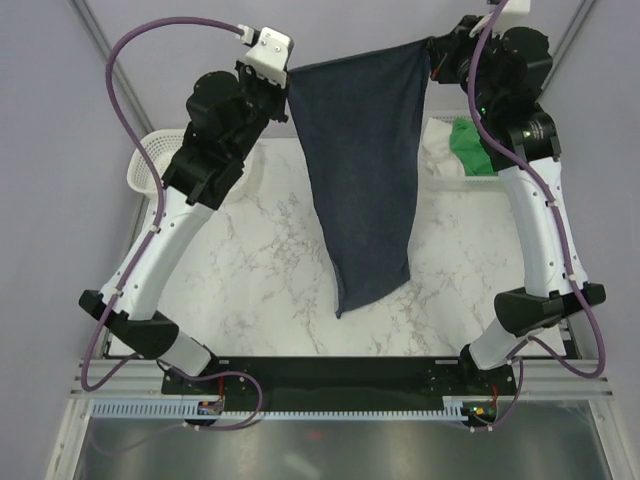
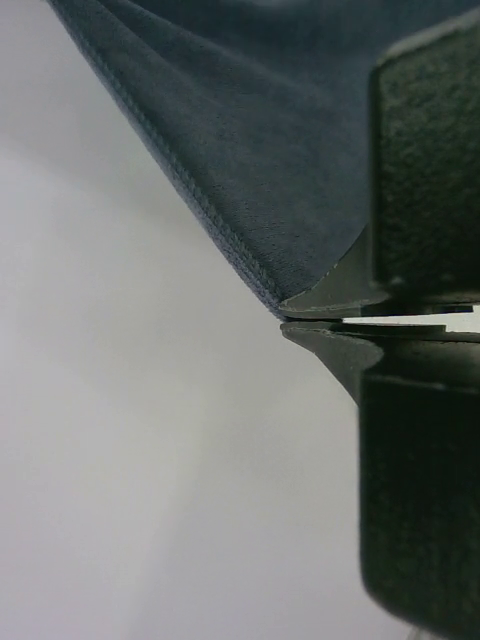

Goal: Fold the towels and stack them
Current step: Flatten out the crumpled towel, then fold the towel

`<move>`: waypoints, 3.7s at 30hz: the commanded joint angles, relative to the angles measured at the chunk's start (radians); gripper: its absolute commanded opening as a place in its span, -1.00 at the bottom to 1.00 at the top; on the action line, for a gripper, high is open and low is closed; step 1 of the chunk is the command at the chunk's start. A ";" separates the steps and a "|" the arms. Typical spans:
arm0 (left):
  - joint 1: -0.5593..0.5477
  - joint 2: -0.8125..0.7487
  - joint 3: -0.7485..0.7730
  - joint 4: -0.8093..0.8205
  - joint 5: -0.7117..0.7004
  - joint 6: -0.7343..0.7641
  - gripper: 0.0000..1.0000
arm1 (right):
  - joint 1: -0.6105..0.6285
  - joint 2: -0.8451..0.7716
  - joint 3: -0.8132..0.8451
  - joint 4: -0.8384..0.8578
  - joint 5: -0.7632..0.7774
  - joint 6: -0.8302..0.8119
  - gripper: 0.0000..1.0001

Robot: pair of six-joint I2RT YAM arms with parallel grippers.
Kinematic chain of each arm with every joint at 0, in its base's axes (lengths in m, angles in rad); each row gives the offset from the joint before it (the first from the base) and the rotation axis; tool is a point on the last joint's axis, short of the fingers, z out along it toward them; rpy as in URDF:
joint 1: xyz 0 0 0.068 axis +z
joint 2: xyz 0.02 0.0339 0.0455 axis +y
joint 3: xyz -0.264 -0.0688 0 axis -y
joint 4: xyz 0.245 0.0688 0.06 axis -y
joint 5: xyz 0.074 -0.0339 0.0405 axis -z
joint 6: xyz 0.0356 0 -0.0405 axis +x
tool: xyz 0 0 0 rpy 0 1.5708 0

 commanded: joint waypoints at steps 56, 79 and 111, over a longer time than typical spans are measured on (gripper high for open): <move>0.209 -0.146 -0.381 0.056 0.088 0.013 -0.96 | -0.003 -0.310 -0.723 0.396 -0.028 -0.055 -1.00; 0.328 0.450 -0.044 0.356 0.280 -0.002 -0.95 | -0.113 0.221 -0.574 0.835 -0.246 0.106 -1.00; 0.302 0.244 -0.321 0.115 0.544 -0.118 -0.95 | -0.152 0.091 -0.683 0.401 -0.441 -0.050 -1.00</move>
